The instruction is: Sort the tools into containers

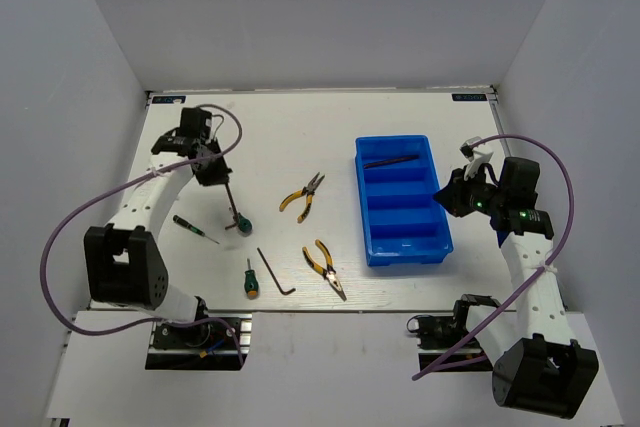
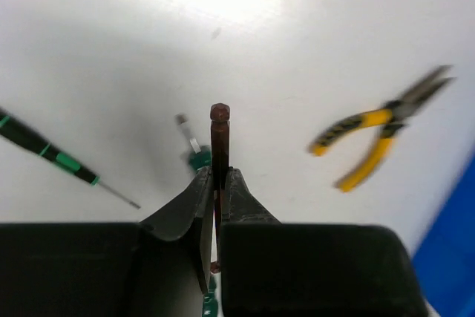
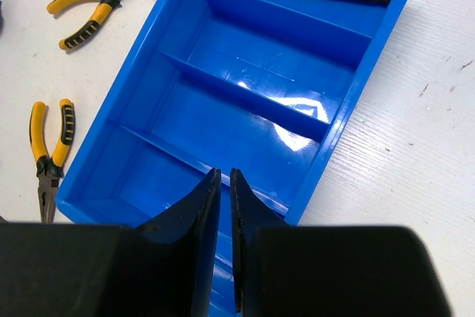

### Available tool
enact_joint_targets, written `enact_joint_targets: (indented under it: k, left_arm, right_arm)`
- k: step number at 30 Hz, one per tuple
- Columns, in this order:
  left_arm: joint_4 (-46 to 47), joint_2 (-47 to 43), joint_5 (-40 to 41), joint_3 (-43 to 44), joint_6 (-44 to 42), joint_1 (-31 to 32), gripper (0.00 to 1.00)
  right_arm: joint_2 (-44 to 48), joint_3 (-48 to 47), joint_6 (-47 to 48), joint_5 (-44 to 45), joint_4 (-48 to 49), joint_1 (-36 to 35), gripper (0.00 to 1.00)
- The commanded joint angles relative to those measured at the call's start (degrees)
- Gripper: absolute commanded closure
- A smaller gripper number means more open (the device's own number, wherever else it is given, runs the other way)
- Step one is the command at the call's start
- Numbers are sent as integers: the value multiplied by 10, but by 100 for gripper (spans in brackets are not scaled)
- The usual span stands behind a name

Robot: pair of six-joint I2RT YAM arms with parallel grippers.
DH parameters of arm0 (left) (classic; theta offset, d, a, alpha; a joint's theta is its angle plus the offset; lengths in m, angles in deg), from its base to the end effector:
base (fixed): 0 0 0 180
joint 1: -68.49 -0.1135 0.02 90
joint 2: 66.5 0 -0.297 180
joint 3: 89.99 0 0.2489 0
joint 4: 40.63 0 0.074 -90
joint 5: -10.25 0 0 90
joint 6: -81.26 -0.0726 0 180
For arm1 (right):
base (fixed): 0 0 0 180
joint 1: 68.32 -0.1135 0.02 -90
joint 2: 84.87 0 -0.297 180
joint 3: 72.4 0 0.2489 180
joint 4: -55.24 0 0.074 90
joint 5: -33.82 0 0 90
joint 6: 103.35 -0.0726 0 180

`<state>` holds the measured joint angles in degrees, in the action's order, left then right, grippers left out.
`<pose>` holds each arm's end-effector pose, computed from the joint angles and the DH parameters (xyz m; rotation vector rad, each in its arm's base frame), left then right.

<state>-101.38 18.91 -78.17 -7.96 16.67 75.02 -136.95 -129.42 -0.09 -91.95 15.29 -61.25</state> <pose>0.3069 -0.0331 0.2630 -0.4508 2.6590 -0.1347 0.1981 0.0182 0.2930 -0.4565 2.0374 0.4649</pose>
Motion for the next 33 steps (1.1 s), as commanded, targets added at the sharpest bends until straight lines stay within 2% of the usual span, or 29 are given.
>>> enact_joint_targets:
  k: [1,3,9,10,16,21,25,27,33]
  left_arm:
    - [-19,-30,-44,56,-16,9,100]
    - [-19,-30,-77,82,-22,16,100]
    - [113,40,-269,167,-36,64,100]
    - [164,50,-290,191,-36,74,100]
    - [276,156,-368,318,-60,159,100]
    - [296,280,-331,417,-72,212,100]
    - [344,331,-269,470,-67,251,100]
    - [375,350,-253,492,-94,271,100]
    - [362,447,-248,592,-151,290,100]
  right_arm:
    - [5,-11,-3,-3,9,2,84]
    - [4,-11,-3,-4,11,2,84]
    - [3,-9,-2,-4,13,0,84]
    - [4,-9,-2,-4,12,2,84]
    - [6,-6,4,3,15,2,84]
    - [1,-7,5,7,17,2,84]
    - [0,-5,5,9,16,2,84]
    - [0,-6,5,11,16,3,84]
    - [0,-3,8,10,17,5,84]
